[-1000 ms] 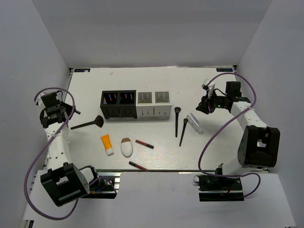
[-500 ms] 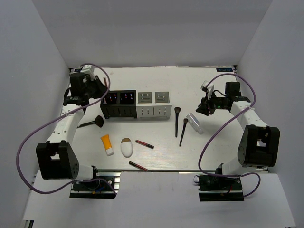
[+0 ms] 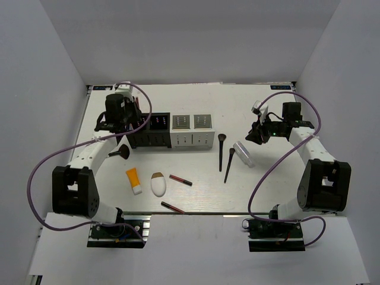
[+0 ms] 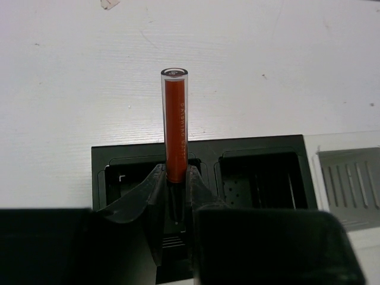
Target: Organize the makeup
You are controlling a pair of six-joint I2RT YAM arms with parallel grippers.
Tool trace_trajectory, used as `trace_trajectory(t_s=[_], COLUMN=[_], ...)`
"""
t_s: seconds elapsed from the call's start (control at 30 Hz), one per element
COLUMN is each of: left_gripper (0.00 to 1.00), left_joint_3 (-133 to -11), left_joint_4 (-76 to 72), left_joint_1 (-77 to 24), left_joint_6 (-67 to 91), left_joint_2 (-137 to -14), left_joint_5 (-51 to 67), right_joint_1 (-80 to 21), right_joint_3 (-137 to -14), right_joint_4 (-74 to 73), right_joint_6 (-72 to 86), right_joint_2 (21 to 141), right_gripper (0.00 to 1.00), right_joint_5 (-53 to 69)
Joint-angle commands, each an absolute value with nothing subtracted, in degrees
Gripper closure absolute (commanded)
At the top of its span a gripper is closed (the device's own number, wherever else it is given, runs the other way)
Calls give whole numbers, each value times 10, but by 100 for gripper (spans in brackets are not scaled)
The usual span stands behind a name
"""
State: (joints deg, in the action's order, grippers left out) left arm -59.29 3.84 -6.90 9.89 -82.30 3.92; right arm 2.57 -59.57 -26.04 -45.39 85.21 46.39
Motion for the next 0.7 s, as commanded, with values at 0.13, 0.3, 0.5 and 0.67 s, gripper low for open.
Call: trace_trajectory(t_s=[0.13, 0.3, 0.5, 0.67], left_gripper=[100, 96, 64, 48], left_joint_3=[-570, -549, -536, -544], left_joint_4=[5, 11, 12, 18], left_joint_1=[-89, -94, -99, -105], left_joint_6=[83, 91, 102, 106], left_joint_2=[-827, -814, -800, -781], left_joint_5=[-42, -62, -70, -77], right_joint_1=[27, 26, 25, 25], right_joint_3=[-611, -608, -610, -613], right_joint_4=[-271, -269, -271, -278], right_joint_6=[-448, -446, -446, -454], right_joint_2=[831, 830, 831, 831], right_gripper=[59, 58, 56, 48], right_joint_5=[460, 459, 461, 468])
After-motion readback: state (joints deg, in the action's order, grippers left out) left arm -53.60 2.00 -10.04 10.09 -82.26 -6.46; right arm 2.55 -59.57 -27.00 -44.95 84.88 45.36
